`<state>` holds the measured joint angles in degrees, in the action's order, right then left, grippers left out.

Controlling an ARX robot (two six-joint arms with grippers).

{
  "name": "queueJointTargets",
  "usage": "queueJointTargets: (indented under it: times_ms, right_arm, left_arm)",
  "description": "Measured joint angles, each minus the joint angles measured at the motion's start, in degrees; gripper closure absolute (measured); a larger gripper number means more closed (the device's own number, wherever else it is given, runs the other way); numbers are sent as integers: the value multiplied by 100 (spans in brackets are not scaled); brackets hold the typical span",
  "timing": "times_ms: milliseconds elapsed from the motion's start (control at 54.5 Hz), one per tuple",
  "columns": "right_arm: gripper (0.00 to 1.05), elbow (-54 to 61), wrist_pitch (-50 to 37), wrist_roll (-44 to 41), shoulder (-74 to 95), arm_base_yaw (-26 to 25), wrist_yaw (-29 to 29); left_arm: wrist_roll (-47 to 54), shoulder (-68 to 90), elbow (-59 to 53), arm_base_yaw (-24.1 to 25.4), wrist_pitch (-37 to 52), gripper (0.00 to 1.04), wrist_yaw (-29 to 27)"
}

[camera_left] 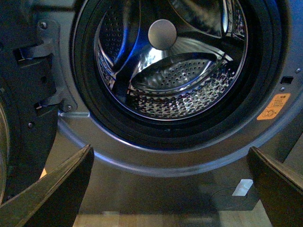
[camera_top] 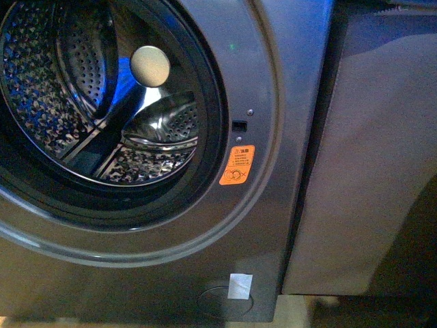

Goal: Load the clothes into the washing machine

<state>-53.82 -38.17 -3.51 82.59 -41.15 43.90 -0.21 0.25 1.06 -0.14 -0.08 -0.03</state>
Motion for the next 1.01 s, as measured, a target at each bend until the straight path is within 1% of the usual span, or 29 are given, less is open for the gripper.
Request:
queueJointTargets:
  times_ms: [110, 330, 422, 550, 679, 862, 1009]
  right_arm:
    - [99, -610, 505, 236, -251, 293, -35]
    - [99, -1987, 1668, 597, -431, 1045, -313]
    - [99, -2750, 2485, 678, -470, 1602, -544]
    - [99, -3423, 3224, 669, -472, 2288, -857]
    - [99, -4634, 4138, 525, -195, 3394, -1495]
    - [99, -5849, 4979, 518, 278, 4111, -1886]
    - [99, -6310, 5401, 610, 400, 4494, -1834]
  left_arm:
    - [0, 0, 0, 0, 0, 7, 0]
    - [0, 0, 0, 0, 0, 7, 0]
    - [0, 0, 0, 0, 0, 7, 0]
    - [0, 0, 0, 0, 0, 7, 0]
    - [0, 0, 0, 0, 0, 7, 0]
    - [0, 0, 0, 0, 0, 7, 0]
    - [0, 0, 0, 0, 0, 7, 0]
